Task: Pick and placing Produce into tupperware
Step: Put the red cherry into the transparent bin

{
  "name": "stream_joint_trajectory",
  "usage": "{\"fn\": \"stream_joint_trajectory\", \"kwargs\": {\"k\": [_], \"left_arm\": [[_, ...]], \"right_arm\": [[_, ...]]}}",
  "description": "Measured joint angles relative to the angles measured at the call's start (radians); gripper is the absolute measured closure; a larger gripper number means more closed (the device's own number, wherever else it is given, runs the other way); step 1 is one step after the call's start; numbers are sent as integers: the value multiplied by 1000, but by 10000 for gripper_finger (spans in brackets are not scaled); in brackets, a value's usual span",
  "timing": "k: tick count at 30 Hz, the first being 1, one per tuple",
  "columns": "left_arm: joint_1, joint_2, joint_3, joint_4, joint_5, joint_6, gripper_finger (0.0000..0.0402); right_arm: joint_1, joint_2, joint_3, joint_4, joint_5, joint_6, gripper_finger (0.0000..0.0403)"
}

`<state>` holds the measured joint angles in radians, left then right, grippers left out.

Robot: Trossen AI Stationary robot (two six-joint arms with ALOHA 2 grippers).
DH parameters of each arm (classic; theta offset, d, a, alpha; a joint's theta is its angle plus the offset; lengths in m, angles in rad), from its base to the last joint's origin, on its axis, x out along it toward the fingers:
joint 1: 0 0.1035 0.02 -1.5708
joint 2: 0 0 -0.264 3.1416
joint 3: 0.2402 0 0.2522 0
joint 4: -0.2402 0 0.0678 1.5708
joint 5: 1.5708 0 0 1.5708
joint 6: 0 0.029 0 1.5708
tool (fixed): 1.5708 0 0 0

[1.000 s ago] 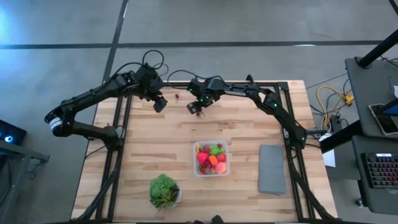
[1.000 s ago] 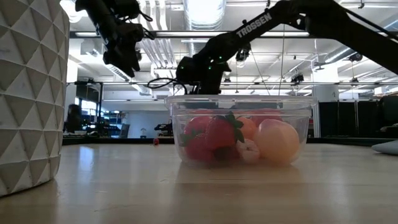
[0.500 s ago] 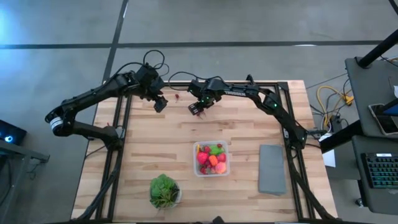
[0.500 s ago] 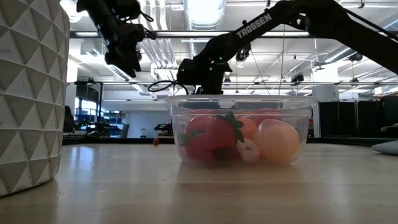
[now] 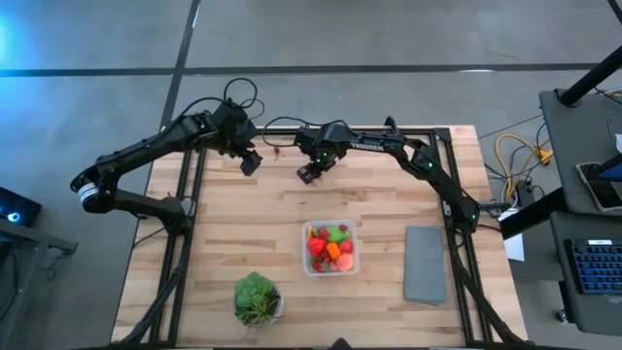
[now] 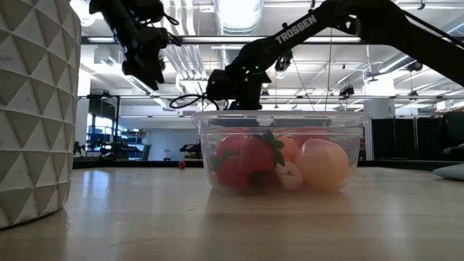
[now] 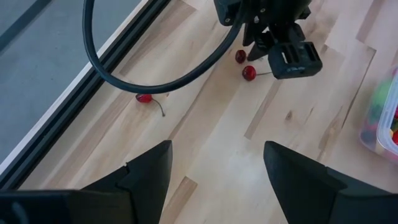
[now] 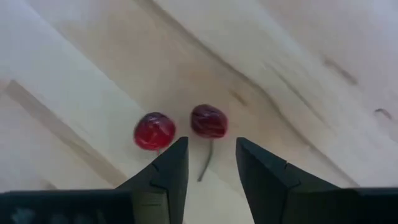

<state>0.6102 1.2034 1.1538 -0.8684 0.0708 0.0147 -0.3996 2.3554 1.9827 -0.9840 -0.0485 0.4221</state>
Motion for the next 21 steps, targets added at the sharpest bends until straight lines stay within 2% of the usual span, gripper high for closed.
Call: {"fn": "stream_joint_trajectory", "kwargs": {"k": [8, 21], "left_arm": [[0, 0, 0, 0, 0, 0, 162], [0, 0, 0, 18, 0, 0, 162]], "right_arm": [[0, 0, 1, 4, -4, -30, 291], [-2, 0, 5, 24, -20, -44, 252]]}}
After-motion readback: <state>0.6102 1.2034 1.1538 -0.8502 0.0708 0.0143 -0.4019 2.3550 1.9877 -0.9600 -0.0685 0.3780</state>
